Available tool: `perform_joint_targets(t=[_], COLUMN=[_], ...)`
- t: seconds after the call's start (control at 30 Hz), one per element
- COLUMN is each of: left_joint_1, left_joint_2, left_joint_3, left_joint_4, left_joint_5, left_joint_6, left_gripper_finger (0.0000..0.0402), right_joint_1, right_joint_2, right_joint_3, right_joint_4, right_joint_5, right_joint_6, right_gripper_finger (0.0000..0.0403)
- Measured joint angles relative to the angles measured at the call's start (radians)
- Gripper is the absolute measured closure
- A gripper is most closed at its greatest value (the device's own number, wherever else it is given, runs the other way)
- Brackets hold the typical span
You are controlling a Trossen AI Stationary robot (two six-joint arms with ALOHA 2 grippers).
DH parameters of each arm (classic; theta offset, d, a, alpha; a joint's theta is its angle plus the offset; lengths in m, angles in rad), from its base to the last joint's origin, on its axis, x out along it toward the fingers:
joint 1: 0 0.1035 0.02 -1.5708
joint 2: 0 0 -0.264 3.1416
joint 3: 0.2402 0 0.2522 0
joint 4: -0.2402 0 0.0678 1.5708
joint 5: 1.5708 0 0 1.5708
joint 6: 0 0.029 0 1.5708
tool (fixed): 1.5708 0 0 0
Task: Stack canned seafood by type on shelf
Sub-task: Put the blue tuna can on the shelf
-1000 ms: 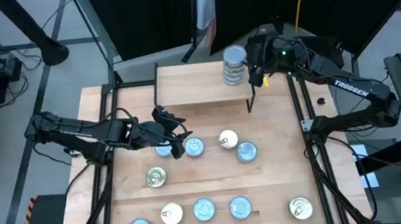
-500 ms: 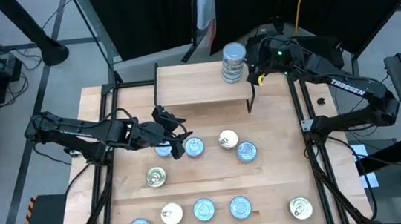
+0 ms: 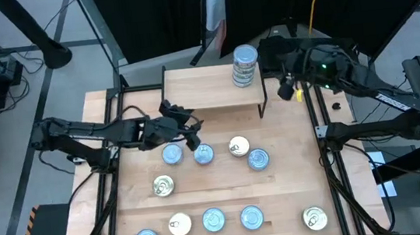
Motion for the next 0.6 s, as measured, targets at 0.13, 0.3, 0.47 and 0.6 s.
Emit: perform_joint_targets(t=[0.13,0.3,0.47,0.6], left_joint_1=[0.014,-0.018,-0.084,-0.146], left_joint_2=[0.037,0.037,0.035,0.035], left_joint_3=[-0.001,-0.001,-0.001,-0.001], left_joint_4=[0.013,0.013,0.012,-0.009], left_joint_5=[0.06,0.132,0.157,0.156], left_joint_6=[0.009,0.009,0.028,-0.016], left_gripper_finger=[0.0164,0.0164,0.0164,0.0164], right_joint_1=[0.055,0.151,0.253,0.315], right_joint_2=[-0.04,-0.07,-0.103,-0.123], right_joint_3=[0.0,-0.007,-0.11,-0.245], right_joint_4=[-0.087,-0.215,-0.214,-0.174], right_joint_5=[-0.169,-0.265,-0.258,-0.252], right_joint_6=[0.119,0.273,0.373,0.455], right_gripper_finger=[0.0149,0.0149,0.0149,0.0149])
